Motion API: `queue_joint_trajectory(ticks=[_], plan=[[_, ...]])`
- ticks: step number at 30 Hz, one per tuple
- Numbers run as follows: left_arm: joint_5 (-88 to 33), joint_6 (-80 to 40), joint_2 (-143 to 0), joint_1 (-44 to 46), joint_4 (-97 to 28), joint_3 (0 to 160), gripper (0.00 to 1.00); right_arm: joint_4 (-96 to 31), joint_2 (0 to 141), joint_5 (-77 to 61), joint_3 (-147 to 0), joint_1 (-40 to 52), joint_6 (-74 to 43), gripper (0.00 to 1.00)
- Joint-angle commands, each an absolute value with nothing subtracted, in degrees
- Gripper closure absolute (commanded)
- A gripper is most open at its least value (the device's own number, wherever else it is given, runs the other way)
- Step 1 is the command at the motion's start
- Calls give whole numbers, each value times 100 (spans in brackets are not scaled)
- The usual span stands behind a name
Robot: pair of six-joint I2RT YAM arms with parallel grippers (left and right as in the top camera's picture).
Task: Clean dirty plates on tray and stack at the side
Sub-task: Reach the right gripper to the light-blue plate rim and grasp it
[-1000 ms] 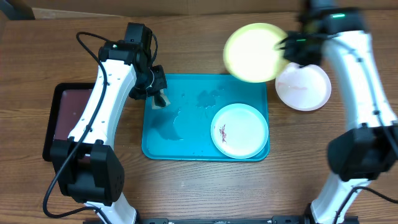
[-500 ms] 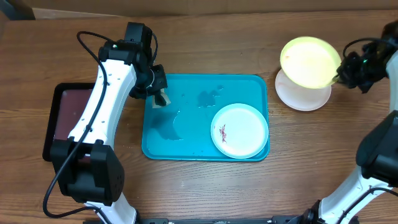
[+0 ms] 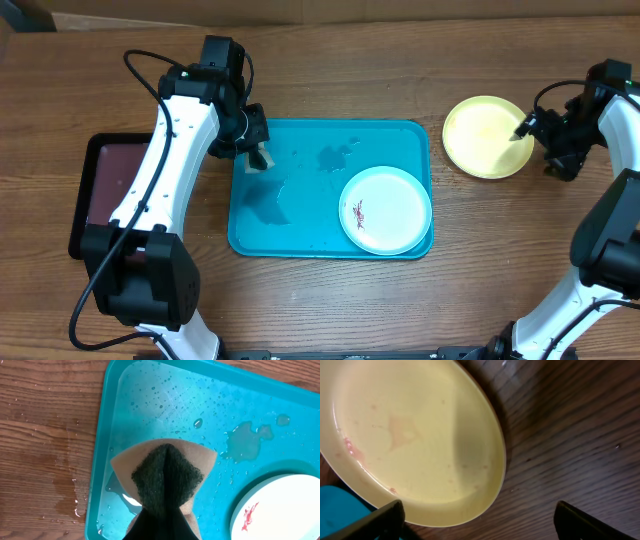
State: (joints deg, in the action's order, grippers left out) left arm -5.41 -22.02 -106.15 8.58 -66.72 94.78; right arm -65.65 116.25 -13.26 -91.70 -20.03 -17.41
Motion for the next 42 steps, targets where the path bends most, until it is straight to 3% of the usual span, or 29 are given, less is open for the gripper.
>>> queue_joint_trajectory(ticks=[1, 5, 9, 22, 29, 37, 40, 42], plan=[[-602, -2073, -10650, 864, -6654, 9461, 96, -6748, 11590, -1925, -9166, -1874, -1483, 0], [-602, -2073, -10650, 864, -6652, 9461, 96, -7107, 11522, -2792, -9166, -1479, -620, 0], [-604, -2073, -10650, 864, -6630, 9461, 96, -7273, 11284, -2812, -9166, -672, 176, 0], [-753, -2071, -10650, 864, -6628, 9461, 95, -6171, 11231, 517, -8217, 1811, 327, 0], [-751, -2049, -10650, 864, -6630, 9461, 95, -5902, 11231, 379, -8060, 2062, 307, 1], [-753, -2021, -10650, 864, -6602, 9461, 96, -5966, 11271, -78, -8055, 2062, 305, 12], [-753, -1966, -10650, 869, -6604, 9461, 96, -6047, 11334, -259, -8055, 2062, 301, 24], [-753, -1966, -10650, 869, -6593, 9461, 96, -6117, 11354, -366, -8055, 2062, 252, 25]])
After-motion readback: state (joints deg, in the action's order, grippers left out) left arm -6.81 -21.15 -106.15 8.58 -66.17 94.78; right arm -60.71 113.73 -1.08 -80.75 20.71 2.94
